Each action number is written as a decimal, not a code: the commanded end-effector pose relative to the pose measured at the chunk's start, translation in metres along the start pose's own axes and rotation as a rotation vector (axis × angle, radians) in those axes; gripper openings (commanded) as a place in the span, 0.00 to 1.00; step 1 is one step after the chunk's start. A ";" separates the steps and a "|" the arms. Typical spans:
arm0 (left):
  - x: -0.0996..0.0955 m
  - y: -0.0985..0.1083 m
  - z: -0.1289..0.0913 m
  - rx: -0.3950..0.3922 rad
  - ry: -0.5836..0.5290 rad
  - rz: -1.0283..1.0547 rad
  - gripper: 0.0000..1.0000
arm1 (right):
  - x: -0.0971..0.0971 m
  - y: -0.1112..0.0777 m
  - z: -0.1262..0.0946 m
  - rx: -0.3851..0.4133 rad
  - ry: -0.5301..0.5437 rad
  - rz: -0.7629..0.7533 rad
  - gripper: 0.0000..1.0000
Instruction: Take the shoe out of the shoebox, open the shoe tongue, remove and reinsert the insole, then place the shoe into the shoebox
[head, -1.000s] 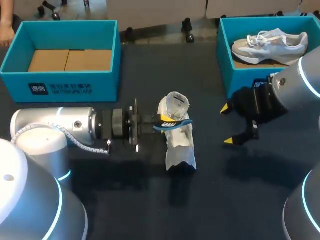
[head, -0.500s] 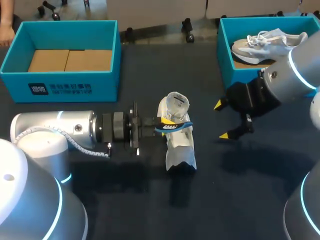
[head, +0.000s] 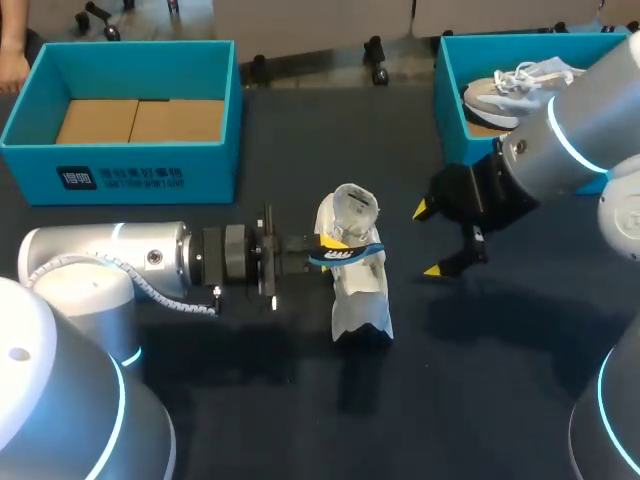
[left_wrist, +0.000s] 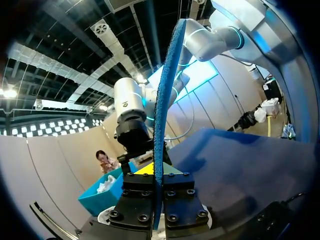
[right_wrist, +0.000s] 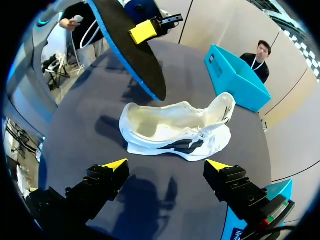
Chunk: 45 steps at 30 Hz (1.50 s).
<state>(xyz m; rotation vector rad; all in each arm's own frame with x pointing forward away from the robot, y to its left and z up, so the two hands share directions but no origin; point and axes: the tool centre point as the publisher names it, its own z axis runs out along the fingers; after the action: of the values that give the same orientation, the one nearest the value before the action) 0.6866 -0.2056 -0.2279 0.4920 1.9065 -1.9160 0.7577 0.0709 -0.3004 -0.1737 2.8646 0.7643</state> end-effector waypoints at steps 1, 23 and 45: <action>0.000 0.000 0.000 0.001 -0.002 0.001 0.00 | 0.000 0.002 0.001 0.005 -0.001 0.000 1.00; 0.004 0.008 -0.001 -0.006 -0.002 0.014 0.00 | 0.000 0.002 0.001 0.005 -0.001 0.000 1.00; 0.010 0.020 -0.015 -0.037 0.005 0.035 0.00 | 0.000 0.002 0.001 0.005 -0.001 0.000 1.00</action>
<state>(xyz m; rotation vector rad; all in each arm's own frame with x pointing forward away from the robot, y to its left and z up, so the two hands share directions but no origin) 0.6882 -0.1925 -0.2494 0.5113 1.9199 -1.8540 0.7587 0.0727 -0.3001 -0.1724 2.8675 0.7569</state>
